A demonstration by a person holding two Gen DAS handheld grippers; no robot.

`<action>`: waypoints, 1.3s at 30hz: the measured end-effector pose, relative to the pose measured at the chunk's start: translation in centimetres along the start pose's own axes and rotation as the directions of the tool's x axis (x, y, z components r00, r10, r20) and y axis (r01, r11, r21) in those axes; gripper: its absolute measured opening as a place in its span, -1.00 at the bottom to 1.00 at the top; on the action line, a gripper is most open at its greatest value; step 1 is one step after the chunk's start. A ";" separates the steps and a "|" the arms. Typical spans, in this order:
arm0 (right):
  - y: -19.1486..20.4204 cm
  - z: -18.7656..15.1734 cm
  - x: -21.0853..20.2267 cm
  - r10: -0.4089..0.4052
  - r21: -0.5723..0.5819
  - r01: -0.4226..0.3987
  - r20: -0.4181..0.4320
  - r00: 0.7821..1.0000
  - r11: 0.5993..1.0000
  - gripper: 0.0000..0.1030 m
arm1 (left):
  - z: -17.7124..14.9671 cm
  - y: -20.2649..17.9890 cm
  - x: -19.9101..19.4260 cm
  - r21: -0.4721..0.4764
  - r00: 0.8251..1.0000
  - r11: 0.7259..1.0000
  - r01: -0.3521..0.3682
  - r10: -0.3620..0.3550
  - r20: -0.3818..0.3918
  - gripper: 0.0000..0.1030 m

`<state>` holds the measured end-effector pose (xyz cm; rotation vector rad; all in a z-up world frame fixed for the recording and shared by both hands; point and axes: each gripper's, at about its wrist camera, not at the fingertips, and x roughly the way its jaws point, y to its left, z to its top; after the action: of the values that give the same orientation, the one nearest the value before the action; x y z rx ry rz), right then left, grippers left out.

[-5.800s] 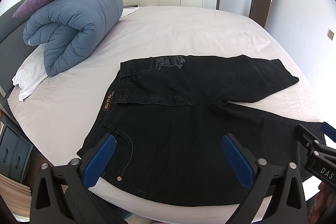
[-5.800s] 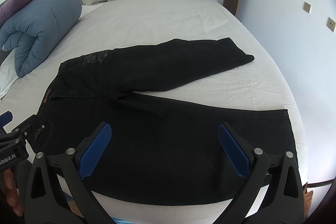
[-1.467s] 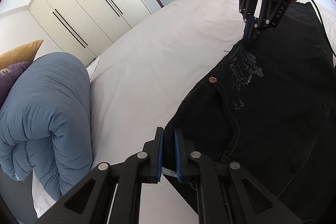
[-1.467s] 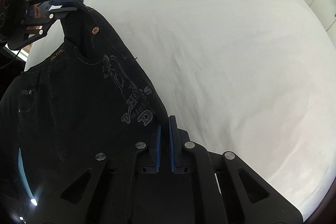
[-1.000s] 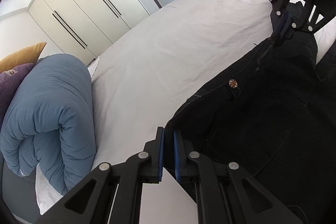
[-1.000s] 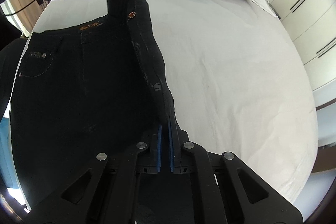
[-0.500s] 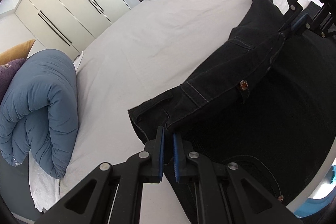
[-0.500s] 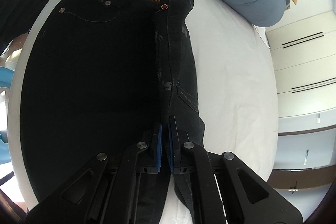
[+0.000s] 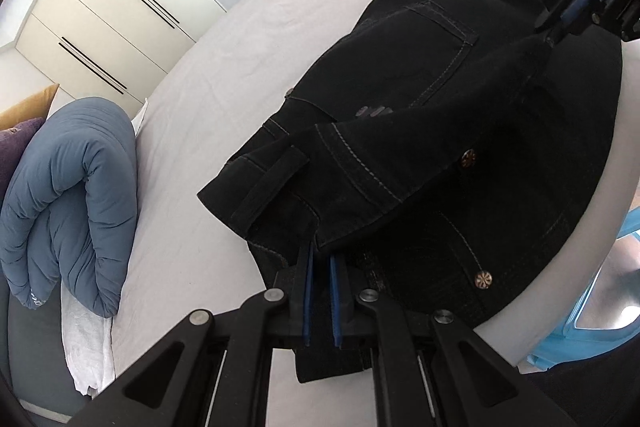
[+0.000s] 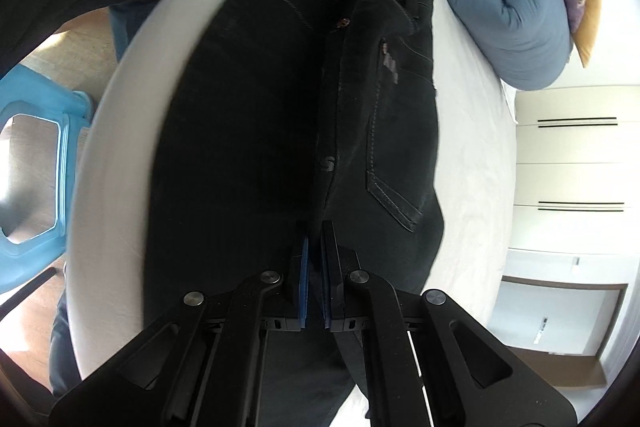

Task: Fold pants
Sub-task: 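Lay the jeans down folded in half and open the left gripper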

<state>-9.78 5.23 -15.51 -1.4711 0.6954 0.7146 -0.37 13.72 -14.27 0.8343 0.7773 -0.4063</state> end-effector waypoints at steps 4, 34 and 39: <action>0.2 -2.2 0.4 0.003 -0.003 -0.003 -0.001 1.000 1.000 -0.92 | -1.3 -0.7 0.0 0.006 1.000 1.000 -0.004 0.004 -0.012 -0.86; 5.5 -1.2 -1.8 0.056 -0.026 -0.056 0.022 0.998 0.998 -0.92 | -5.1 -1.3 -0.1 -0.004 0.991 0.991 -0.135 0.135 -0.009 -0.45; 5.3 -1.3 -1.4 0.063 0.014 -0.063 0.027 0.998 0.998 -0.92 | -6.1 0.3 -2.9 -0.080 0.988 0.985 -0.154 0.153 -0.011 0.25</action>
<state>-14.77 3.79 -17.68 -1.4291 0.7273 0.7749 -4.86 18.80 -14.51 0.8134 0.7234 -0.2344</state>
